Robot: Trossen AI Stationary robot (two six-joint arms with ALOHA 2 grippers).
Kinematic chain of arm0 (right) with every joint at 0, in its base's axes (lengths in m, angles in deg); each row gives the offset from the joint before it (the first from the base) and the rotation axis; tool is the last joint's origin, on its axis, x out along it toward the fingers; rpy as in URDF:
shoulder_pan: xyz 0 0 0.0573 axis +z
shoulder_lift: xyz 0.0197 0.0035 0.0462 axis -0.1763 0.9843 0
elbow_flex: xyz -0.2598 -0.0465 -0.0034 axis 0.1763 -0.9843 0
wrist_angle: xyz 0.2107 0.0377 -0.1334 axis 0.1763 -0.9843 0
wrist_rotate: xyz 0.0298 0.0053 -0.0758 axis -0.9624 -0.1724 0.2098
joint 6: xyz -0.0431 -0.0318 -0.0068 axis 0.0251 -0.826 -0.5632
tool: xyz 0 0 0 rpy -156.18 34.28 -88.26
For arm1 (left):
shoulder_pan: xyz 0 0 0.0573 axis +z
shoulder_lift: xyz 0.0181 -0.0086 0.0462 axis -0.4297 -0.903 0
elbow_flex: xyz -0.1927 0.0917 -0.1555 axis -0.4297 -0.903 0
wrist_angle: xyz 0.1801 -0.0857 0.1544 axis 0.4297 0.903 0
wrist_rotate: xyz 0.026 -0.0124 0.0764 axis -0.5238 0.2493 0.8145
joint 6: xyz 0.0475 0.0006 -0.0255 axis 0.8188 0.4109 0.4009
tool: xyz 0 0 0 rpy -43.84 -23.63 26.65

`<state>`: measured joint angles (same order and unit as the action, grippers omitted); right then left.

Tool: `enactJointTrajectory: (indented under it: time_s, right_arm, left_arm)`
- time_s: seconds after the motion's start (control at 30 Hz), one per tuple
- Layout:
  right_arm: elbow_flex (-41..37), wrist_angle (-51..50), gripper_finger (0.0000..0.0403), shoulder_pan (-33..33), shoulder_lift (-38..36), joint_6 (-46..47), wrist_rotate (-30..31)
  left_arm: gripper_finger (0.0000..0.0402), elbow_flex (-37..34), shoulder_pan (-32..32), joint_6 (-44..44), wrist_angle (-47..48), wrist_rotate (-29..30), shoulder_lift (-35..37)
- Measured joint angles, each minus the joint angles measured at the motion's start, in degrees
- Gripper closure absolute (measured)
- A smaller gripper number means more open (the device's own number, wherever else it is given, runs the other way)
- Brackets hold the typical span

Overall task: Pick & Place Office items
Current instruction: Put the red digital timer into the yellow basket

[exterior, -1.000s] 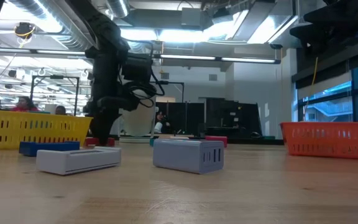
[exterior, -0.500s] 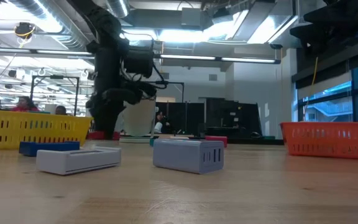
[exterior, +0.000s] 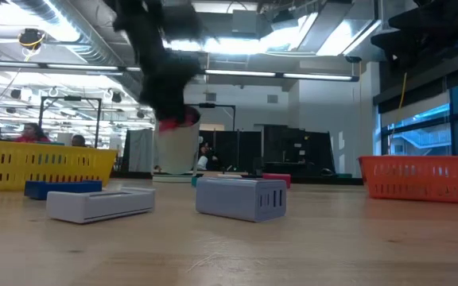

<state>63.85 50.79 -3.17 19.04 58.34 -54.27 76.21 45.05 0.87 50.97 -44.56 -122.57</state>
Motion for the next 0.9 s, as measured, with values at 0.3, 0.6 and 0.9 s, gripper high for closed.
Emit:
enactJointTrajectory:
  time_s: [0.3,0.6,0.9]
  right_arm:
    - [0.0,0.5,0.0215,0.0,0.0,0.0,-0.2]
    - [0.0,0.5,0.0215,0.0,0.0,0.2,-0.2]
    - [0.0,0.5,0.0215,0.0,0.0,2.0,-0.2]
  left_arm:
    - [0.0248,-1.5,-5.0,-1.6,-4.2,14.8,21.1]
    - [0.0248,-18.3,-14.3,-8.0,-15.5,24.1,41.0]
    - [0.0248,-30.6,-21.8,-14.9,-16.0,26.7,51.2]
